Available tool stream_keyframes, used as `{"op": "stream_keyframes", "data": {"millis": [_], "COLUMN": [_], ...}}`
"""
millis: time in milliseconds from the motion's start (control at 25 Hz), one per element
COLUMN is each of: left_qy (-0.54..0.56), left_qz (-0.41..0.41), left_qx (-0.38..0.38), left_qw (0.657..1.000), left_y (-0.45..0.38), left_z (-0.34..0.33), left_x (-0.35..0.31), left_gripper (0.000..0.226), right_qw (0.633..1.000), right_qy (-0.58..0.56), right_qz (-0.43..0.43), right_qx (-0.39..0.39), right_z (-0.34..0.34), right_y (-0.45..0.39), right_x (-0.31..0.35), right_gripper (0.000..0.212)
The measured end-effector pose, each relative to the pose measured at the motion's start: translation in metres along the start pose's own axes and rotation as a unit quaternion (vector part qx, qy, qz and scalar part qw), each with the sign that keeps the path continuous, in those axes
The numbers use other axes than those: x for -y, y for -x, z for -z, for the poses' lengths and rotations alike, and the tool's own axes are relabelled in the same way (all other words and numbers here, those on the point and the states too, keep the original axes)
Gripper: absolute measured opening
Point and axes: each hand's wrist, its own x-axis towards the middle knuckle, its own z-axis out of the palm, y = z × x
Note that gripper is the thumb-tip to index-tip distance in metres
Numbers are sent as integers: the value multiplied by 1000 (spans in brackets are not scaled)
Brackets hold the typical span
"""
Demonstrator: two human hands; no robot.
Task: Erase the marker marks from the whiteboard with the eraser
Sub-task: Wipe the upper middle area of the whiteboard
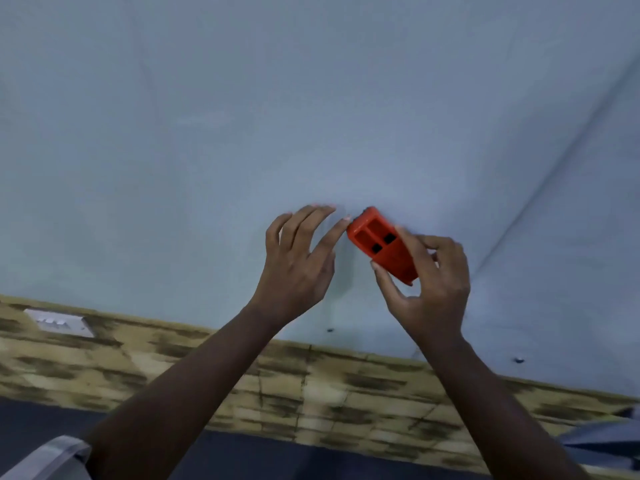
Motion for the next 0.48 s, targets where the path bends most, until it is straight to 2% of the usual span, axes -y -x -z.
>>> {"op": "stream_keyframes", "data": {"millis": [240,480], "left_qy": [-10,-41], "left_qz": [-12,-73], "left_qx": [-109,-189], "left_qw": [994,978], "left_y": [-170,-325], "left_z": [-11,18], "left_x": [-110,-131], "left_gripper": [57,58], "right_qw": [994,981], "right_qy": [30,29], "right_qz": [21,50], "right_qx": [-98,-188], "right_z": [100,181], "right_y": [-110,-231], "right_x": [-86,-141], "right_gripper": [56,58]}}
